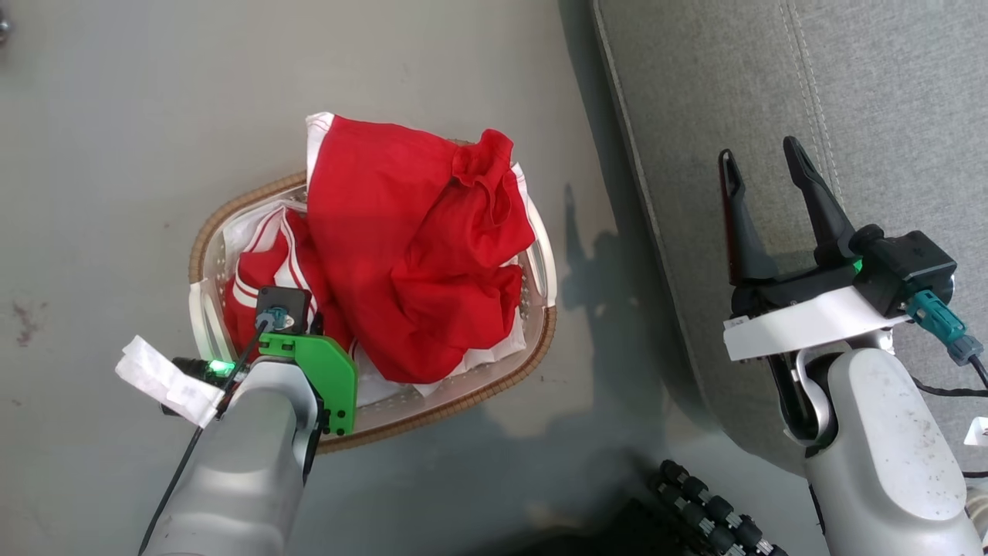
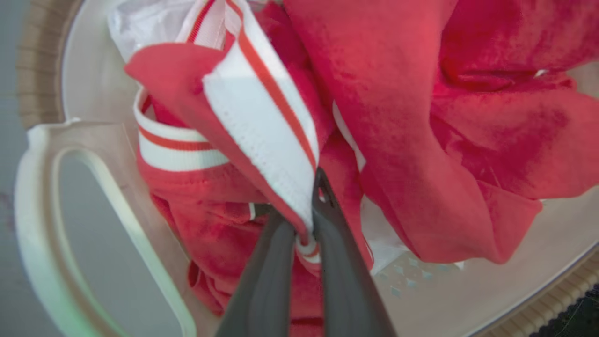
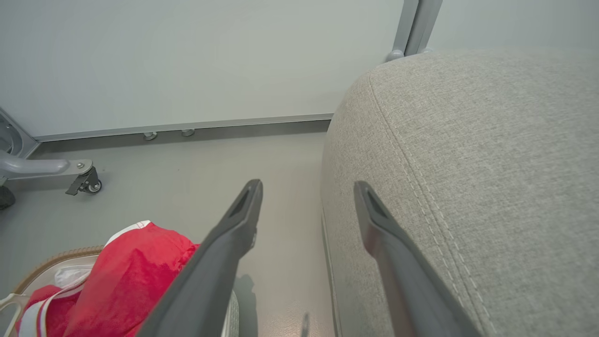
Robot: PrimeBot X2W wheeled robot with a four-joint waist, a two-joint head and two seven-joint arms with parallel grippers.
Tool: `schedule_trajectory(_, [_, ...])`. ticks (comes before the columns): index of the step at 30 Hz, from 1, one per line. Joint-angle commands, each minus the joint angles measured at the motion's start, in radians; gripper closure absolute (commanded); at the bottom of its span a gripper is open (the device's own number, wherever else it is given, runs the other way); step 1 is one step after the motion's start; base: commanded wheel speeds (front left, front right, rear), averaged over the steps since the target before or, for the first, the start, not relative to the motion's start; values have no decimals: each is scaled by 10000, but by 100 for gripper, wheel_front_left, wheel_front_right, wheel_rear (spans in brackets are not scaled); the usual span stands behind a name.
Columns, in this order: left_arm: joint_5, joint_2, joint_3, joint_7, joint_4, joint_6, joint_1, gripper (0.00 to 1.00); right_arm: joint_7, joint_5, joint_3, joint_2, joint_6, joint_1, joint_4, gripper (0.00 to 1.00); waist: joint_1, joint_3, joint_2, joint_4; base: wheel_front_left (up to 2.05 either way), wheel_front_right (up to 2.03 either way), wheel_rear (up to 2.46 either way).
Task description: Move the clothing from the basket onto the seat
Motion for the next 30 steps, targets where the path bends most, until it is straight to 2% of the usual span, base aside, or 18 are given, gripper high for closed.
schedule_trajectory(1, [-127, 63, -58, -131, -69, -111, 108, 100, -49, -46, -28, -31, -8, 72, 61, 0, -1, -249, -1, 103, 0, 0, 0])
schedule_trajectory(9, [-327, 60, -852, -591, -757, -448, 582, 100, -49, -401, -240, -33, -8, 396, 237, 0, -1, -1467, -1, 533, 0, 0, 0])
schedule_trajectory(18, [-481, 49, -1658, -1037, -1698, -578, 850, 100, -49, -968, -532, -36, -8, 1231, 497, 0, -1, -3415, -1, 1248, 0, 0, 0])
schedule_trajectory(30, [-232, 123, -2346, -1181, -2870, -767, 137, 100, -49, -1490, -734, -36, -8, 2498, 812, 0, -1, -5674, -1, 1795, 0, 0, 0])
